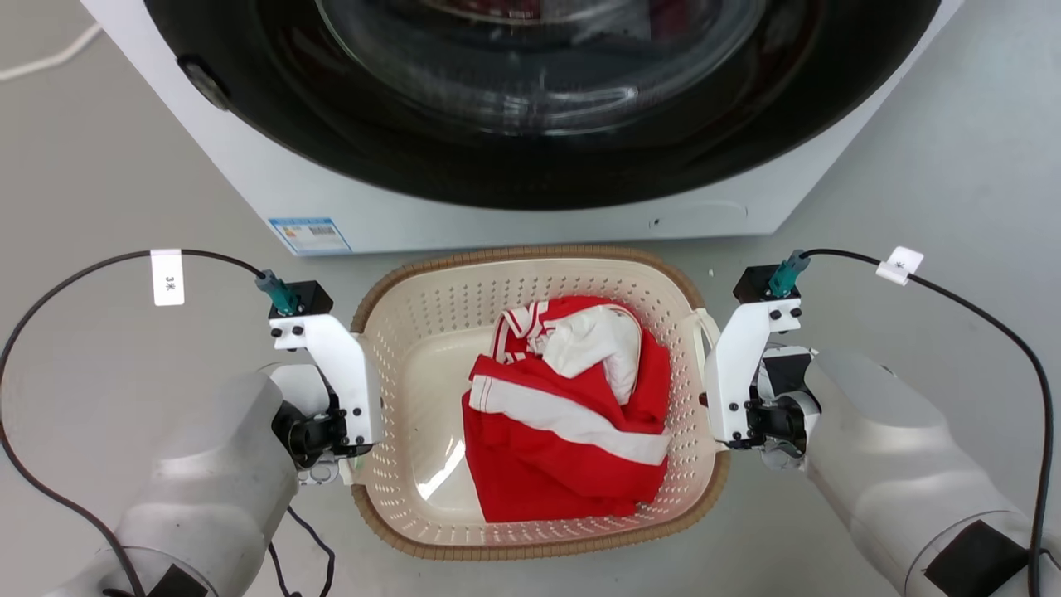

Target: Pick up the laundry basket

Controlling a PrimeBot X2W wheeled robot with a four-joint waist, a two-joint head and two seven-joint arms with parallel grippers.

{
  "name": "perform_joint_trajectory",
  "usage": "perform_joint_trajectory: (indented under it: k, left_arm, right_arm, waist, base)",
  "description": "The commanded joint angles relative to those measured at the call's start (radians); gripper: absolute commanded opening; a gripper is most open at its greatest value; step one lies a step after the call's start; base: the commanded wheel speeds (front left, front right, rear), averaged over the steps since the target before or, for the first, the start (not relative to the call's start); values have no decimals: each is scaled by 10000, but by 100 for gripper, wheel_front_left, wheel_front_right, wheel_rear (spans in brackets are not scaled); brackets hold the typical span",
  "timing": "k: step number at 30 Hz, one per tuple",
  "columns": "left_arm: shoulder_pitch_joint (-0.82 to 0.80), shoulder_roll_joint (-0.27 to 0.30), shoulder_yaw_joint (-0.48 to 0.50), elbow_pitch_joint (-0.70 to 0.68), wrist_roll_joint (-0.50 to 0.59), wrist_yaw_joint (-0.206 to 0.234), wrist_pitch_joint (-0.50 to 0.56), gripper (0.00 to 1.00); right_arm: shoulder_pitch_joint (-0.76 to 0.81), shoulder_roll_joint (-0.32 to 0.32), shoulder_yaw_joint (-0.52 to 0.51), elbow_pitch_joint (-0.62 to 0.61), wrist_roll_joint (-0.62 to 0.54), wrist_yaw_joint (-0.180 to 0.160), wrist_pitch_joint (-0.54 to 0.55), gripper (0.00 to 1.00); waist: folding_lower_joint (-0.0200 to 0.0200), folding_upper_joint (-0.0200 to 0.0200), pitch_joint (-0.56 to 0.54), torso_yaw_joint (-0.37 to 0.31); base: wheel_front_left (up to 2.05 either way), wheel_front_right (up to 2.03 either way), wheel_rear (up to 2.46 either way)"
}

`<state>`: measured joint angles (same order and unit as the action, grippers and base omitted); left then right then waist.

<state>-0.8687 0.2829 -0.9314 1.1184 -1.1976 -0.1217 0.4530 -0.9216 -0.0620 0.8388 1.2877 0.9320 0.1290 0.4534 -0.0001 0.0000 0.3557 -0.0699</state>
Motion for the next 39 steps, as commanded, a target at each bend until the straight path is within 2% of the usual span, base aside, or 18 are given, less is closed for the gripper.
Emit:
perform_joint_trajectory:
  k: [1,23,39]
  left_arm:
    - [38,-341,-58,-176,-157,-162,70,0]
    - [1687,-986,-444,95,-1162,-185,405,0]
    - [2172,-1191,-665,91,-1465,-189,465,0]
  right_arm:
    - [169,213,-19,-63,66,32,151,0]
    - [1922,266,-713,-53,-67,69,1723,0]
    - [2487,288,-1520,-56,-748,71,2299,0]
  waist:
    - [1,0,-547,49]
    - [1,0,-3346,62]
    - [1,0,-3779,176]
  base:
    - [0,0,0]
    - [0,0,0]
    - [0,0,0]
